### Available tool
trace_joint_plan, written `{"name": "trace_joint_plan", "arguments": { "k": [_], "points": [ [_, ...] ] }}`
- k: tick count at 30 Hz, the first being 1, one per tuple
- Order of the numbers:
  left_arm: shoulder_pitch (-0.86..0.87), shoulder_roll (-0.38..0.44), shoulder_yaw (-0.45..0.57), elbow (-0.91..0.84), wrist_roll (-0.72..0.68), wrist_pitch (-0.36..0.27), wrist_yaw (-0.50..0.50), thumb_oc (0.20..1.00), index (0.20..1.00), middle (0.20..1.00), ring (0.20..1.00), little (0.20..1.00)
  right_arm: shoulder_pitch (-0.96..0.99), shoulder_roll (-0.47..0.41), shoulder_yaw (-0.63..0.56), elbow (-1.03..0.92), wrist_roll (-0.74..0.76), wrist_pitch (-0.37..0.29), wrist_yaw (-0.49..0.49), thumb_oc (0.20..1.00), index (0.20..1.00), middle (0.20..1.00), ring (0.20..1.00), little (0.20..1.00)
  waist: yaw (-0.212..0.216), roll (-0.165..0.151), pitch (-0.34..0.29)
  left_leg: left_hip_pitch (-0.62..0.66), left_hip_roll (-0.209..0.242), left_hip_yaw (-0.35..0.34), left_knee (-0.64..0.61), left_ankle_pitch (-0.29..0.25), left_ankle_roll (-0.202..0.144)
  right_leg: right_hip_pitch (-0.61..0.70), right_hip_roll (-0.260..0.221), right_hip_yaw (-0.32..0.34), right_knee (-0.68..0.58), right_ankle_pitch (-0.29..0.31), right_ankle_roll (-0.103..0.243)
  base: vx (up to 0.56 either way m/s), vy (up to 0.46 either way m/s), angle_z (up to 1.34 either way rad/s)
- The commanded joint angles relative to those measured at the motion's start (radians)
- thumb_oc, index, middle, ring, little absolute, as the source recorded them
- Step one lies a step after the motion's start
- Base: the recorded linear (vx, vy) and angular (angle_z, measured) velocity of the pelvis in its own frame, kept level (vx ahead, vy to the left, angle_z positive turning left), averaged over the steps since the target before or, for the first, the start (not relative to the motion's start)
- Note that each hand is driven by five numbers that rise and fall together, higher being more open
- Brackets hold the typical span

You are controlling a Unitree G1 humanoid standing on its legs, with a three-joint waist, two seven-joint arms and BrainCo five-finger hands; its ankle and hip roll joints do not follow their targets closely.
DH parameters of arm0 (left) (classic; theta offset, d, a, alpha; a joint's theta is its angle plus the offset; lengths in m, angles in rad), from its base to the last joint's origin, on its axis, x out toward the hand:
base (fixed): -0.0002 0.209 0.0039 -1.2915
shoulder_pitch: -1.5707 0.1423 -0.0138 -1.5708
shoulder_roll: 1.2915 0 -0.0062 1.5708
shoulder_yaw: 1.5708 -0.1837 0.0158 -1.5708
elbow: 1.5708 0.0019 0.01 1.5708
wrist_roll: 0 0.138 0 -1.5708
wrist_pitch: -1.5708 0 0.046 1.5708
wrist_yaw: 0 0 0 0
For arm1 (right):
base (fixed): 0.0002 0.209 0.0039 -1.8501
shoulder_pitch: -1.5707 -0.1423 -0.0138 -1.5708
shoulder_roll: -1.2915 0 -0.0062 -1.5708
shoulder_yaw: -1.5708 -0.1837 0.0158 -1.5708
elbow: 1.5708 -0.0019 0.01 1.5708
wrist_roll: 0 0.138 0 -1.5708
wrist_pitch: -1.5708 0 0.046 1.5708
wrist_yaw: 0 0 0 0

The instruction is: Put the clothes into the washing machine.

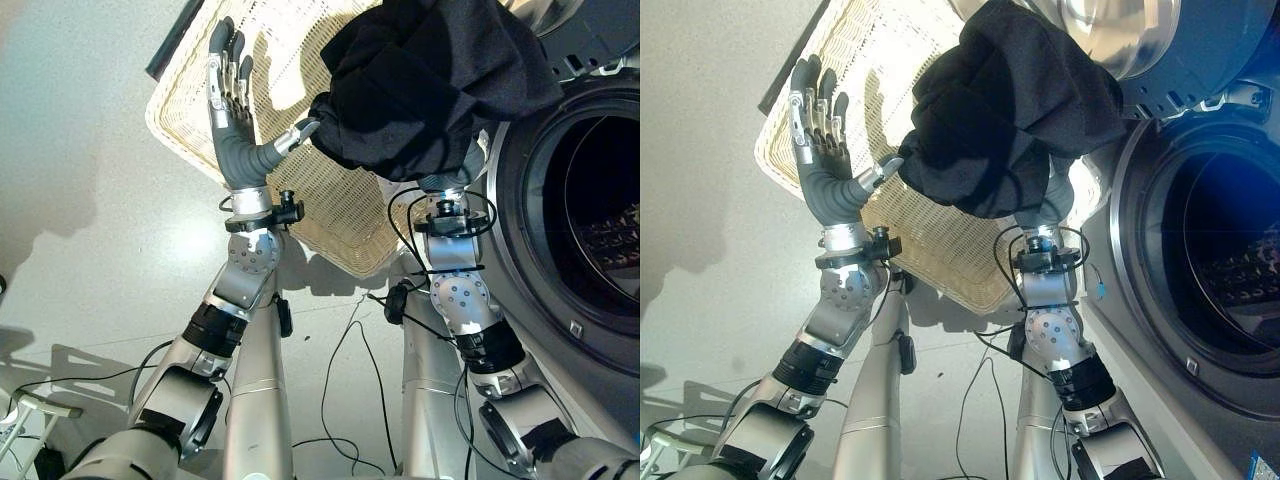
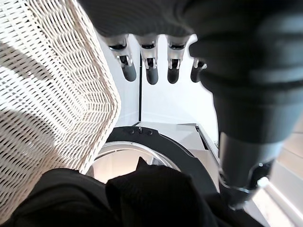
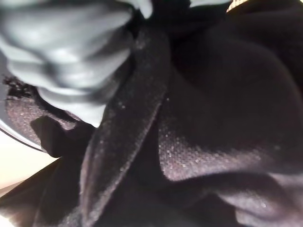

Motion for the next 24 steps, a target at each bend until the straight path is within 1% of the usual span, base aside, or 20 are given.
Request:
{"name": "trace_joint_plan", "arguments": {
  "k": [1,6,8,10,12,18,24],
  "points": [
    [-0.025,0.029,0.039,-0.05,0.06,-0.062,0.035,1.0,1.0,1.0,1.0,1.0,-0.002,0.006,-0.034,-0.125,-0.052,-0.047,0.013,0.2,0.2,0.2,0.2,0.2,-0.011,0.0,-0.014,-0.039,0.023,-0.02,0.061,-0.039,-0.034,0.057,-0.023,0.015,-0.149,0.125,0.149,0.0,0.0,0.0],
    [-0.046,0.056,0.057,0.011,0.066,-0.054,0.102,1.0,1.0,1.0,1.0,1.0,-0.011,-0.029,-0.059,-0.067,-0.058,-0.046,-0.031,0.2,0.2,0.2,0.2,0.2,-0.015,0.003,-0.014,-0.035,0.026,-0.018,0.061,-0.038,-0.037,0.058,-0.021,0.021,-0.147,0.126,0.149,0.0,0.007,0.0],
    [-0.063,0.073,0.072,0.064,0.077,-0.063,0.139,1.0,1.0,1.0,1.0,1.0,-0.016,-0.056,-0.074,-0.02,-0.045,-0.048,-0.044,0.2,0.2,0.2,0.2,0.2,-0.018,0.004,-0.014,-0.035,0.029,-0.018,0.062,-0.038,-0.041,0.056,-0.021,0.025,-0.146,0.124,0.15,0.0,0.033,0.01],
    [-0.076,0.079,0.074,0.09,0.085,-0.055,0.158,1.0,1.0,1.0,1.0,1.0,-0.02,-0.064,-0.08,0.002,-0.042,-0.052,-0.047,0.2,0.2,0.2,0.2,0.2,-0.02,0.005,-0.014,-0.034,0.03,-0.018,0.061,-0.038,-0.042,0.056,-0.02,0.026,-0.147,0.125,0.15,0.0,0.0,0.0],
    [-0.105,0.105,0.07,0.154,0.074,-0.048,0.189,1.0,1.0,1.0,1.0,1.0,-0.034,-0.094,-0.095,0.051,-0.018,-0.061,-0.06,0.2,0.2,0.2,0.2,0.2,-0.025,0.005,-0.014,-0.034,0.032,-0.016,0.059,-0.037,-0.044,0.055,-0.018,0.03,-0.149,0.127,0.151,0.0,0.0,0.0],
    [-0.149,0.129,0.055,0.263,0.054,-0.045,0.212,1.0,1.0,1.0,1.0,1.0,-0.061,-0.133,-0.113,0.14,0.01,-0.09,-0.082,0.2,0.2,0.2,0.2,0.2,-0.032,0.004,-0.014,-0.03,0.037,-0.012,0.056,-0.035,-0.049,0.057,-0.015,0.032,-0.155,0.13,0.152,0.0,0.005,0.0],
    [-0.167,0.135,0.05,0.309,0.039,-0.048,0.22,1.0,1.0,1.0,1.0,1.0,-0.073,-0.151,-0.122,0.185,0.022,-0.108,-0.097,0.2,0.2,0.2,0.2,0.2,-0.035,0.002,-0.014,-0.026,0.038,-0.008,0.05,-0.036,-0.05,0.061,-0.011,0.032,-0.164,0.13,0.152,0.0,0.002,-0.01]
  ]
}}
